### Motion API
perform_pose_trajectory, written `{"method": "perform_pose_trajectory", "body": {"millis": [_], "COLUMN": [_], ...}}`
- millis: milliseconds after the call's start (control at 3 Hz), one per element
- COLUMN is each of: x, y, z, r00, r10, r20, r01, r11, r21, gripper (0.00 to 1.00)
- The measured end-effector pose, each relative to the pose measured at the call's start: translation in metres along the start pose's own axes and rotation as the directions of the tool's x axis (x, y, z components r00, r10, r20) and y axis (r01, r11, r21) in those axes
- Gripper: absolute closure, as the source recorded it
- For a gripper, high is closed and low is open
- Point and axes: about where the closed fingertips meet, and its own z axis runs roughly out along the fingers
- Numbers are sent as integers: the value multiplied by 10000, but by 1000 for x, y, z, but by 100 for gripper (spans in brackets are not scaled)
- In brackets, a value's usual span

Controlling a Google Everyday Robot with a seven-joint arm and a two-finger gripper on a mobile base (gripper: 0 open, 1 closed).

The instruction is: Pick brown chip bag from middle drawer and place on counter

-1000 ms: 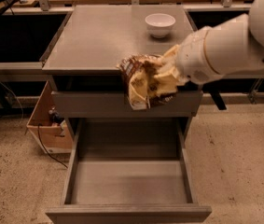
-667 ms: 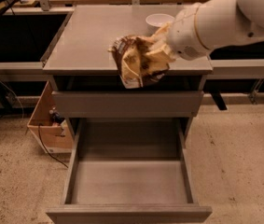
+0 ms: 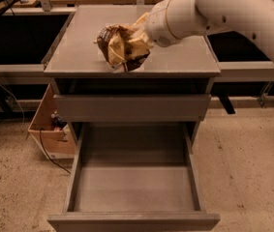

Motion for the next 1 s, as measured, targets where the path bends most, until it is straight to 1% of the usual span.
{"method": "perform_pose_trajectory", "body": {"millis": [333,667,1000], "x": [28,59,78], "y": [-14,-25,-32], "z": [55,105,132], "r00": [9997,9993,9992], "r10": [61,122,270], "r20": [251,341,294], "r01": [-56,-104,-249], "r11": [9998,9986,9973], "r21": [-211,-524,-697], "gripper": [100,100,83]}}
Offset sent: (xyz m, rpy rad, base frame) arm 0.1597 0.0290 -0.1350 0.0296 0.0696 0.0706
